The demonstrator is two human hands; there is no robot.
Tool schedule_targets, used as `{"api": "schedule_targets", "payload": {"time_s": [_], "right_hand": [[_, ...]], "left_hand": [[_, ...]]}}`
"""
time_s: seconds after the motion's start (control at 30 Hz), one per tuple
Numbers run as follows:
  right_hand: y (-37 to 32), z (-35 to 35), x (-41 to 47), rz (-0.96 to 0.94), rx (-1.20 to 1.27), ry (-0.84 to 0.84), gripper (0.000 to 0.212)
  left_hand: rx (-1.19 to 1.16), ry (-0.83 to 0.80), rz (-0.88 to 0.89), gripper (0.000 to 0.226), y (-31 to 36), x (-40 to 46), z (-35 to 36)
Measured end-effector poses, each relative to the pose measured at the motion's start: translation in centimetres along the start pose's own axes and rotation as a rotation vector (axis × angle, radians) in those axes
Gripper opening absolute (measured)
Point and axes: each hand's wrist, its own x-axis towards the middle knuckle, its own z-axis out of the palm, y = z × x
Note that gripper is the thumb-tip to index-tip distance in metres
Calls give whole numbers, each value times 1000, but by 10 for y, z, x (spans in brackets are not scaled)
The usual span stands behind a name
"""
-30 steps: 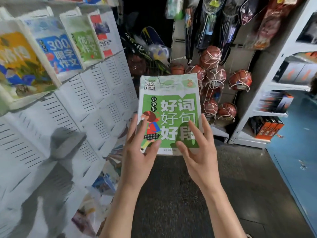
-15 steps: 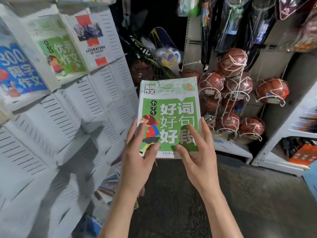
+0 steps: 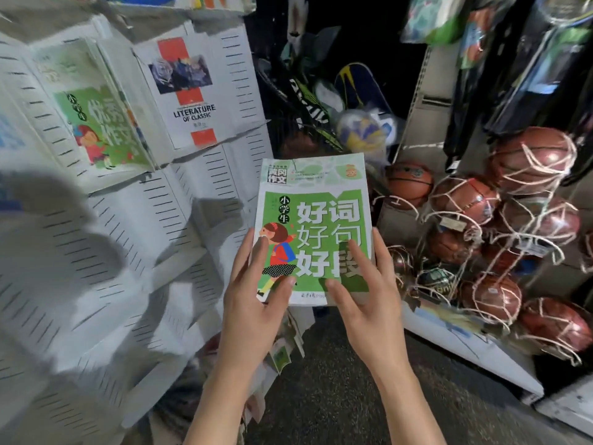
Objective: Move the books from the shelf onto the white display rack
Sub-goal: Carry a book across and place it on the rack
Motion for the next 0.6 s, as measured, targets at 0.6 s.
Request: {"api": "schedule_targets", "payload": {"time_s": [0.6], "right_hand": [[85,75,306,-188,45,17,61]], "left_hand": [[16,152,100,69,-124,278,86]]}}
